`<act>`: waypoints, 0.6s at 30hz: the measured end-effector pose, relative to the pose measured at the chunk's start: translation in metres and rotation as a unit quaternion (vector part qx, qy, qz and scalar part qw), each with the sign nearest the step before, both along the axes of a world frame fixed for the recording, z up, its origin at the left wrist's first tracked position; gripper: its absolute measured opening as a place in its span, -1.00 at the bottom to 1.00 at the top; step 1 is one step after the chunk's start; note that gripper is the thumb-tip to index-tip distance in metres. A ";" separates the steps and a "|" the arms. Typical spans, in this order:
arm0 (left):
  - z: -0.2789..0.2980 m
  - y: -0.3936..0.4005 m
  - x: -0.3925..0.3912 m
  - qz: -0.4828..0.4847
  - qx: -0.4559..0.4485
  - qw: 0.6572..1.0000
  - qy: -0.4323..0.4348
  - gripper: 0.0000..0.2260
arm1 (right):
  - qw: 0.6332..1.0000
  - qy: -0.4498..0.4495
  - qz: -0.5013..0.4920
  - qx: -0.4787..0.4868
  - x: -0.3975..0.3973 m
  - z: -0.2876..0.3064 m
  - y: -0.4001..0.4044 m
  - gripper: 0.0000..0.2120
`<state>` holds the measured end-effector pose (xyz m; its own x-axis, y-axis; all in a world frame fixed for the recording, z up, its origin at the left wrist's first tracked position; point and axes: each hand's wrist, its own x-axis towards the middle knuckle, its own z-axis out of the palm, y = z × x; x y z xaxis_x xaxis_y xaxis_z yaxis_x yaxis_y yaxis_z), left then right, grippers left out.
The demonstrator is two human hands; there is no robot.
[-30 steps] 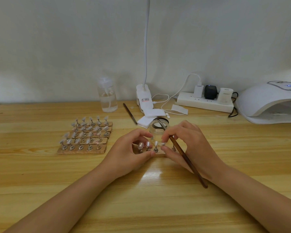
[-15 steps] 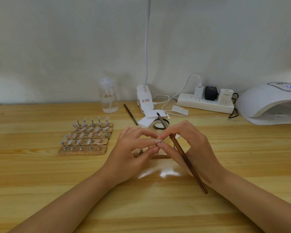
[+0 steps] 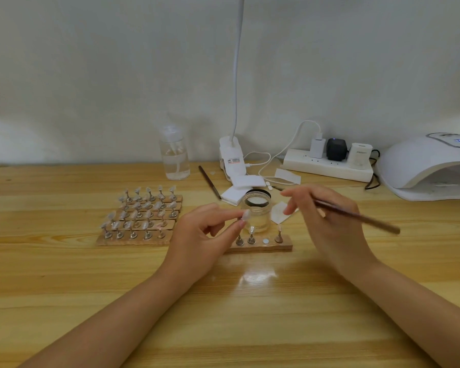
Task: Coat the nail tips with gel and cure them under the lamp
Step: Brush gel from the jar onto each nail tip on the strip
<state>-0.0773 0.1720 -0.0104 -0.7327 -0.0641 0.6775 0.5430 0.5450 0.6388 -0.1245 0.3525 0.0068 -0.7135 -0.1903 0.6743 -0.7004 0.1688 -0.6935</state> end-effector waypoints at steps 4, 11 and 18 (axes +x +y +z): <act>-0.001 -0.001 -0.001 -0.002 0.032 0.999 -0.015 -0.80 | 0.993 -0.103 -0.013 -0.055 -0.009 0.013 -0.002 -0.69; -0.002 -0.002 -0.001 -0.002 0.048 0.998 -0.033 -0.82 | 0.991 -0.088 -0.039 0.091 -0.038 0.028 -0.013 -0.81; -0.001 -0.003 0.001 -0.004 0.046 0.998 -0.039 -0.82 | 0.969 -0.074 -0.083 0.221 -0.049 0.023 -0.030 -0.71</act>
<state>-0.0768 0.1694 -0.0111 -0.7833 -0.1176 0.6104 0.4943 0.4775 0.7264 -0.1737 0.3222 0.0296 -0.8414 -0.3106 0.4422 -0.5368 0.5742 -0.6182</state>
